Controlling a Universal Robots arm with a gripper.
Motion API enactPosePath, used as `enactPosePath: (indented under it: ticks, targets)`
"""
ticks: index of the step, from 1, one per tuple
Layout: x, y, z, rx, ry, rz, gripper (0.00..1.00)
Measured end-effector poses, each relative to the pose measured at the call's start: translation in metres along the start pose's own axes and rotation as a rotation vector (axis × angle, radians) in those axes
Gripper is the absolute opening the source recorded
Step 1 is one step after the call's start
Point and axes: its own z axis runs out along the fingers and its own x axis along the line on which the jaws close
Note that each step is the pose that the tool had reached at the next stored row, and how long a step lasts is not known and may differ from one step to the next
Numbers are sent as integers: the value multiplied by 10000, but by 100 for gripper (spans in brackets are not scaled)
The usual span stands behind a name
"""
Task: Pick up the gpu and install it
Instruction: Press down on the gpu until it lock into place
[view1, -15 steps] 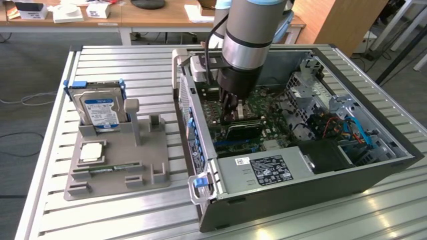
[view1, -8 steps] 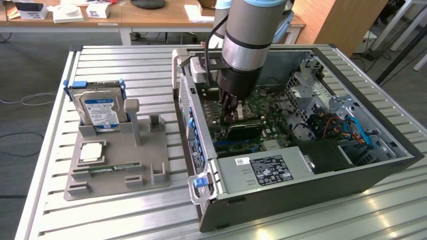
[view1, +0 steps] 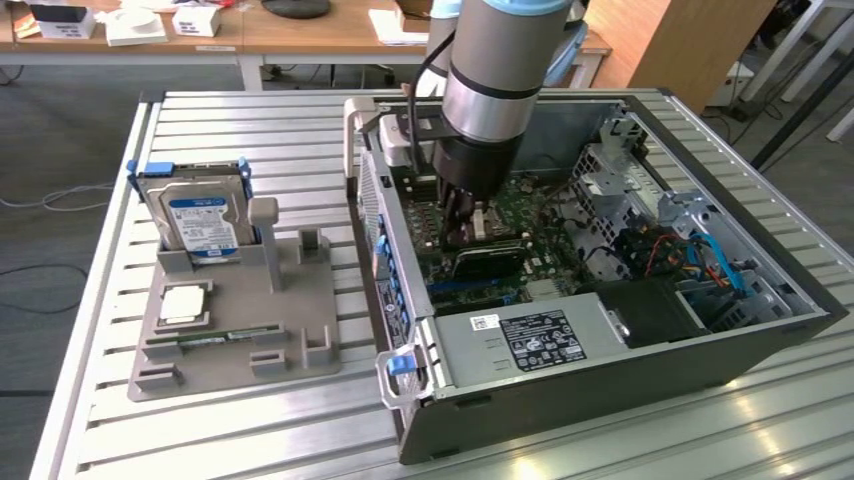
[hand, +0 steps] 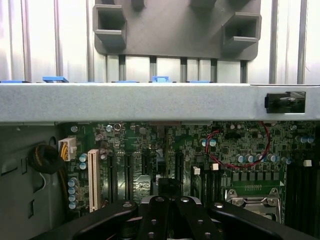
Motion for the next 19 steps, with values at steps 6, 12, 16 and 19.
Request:
enactPosePath:
  ticks: [6, 12, 16, 19]
  targets:
    - [-6, 2, 19, 1, -2, -2, 11]
    - [-6, 3, 33, 2, -3, -1, 11]
    - [-5, 3, 40, -1, 1, -1, 11]
    - [-5, 3, 46, 1, -3, -1, 11]
